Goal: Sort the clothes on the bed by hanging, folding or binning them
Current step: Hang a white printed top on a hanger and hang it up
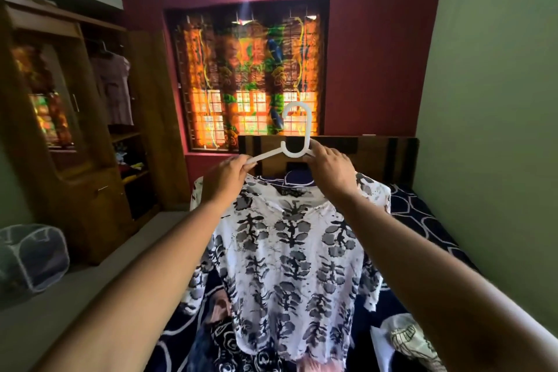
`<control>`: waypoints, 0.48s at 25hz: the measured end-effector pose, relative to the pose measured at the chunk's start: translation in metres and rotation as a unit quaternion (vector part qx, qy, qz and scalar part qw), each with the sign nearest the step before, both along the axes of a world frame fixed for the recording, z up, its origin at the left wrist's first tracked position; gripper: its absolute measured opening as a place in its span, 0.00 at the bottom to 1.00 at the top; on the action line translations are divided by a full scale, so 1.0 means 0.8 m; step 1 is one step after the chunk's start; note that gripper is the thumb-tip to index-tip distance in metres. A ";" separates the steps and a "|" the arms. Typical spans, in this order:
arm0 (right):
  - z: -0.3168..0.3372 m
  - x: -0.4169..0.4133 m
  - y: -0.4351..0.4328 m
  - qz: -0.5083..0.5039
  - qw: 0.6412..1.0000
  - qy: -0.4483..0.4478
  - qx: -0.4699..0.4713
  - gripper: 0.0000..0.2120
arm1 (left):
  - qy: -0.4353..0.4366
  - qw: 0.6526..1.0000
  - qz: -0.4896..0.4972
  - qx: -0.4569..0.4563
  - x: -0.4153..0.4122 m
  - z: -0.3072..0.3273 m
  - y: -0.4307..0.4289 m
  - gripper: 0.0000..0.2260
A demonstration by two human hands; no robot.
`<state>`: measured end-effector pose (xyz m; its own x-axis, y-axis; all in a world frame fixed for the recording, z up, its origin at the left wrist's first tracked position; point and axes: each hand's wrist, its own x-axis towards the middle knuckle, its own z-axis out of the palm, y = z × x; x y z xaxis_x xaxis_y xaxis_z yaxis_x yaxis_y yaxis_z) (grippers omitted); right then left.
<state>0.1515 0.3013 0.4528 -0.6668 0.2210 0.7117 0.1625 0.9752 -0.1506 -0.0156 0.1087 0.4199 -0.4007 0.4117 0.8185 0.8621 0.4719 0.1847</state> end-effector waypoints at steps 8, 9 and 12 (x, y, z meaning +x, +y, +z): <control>-0.014 -0.032 -0.055 0.033 0.999 -0.004 0.008 0.12 | 0.086 0.980 0.155 -0.089 0.038 -0.037 -0.093 0.24; -0.010 -0.034 -0.064 0.033 0.999 -0.002 0.009 0.11 | 0.135 0.966 0.178 -0.132 0.041 -0.052 -0.110 0.26; -0.001 -0.037 -0.105 0.057 0.998 0.005 -0.004 0.11 | 0.180 0.926 0.163 -0.290 0.059 -0.117 -0.164 0.27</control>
<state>0.1216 0.2177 0.4516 -0.6803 0.1501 0.7174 0.0495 0.9860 -0.1593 0.0316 -0.0222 0.3265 -0.3259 0.7288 0.6022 0.6123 0.6480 -0.4529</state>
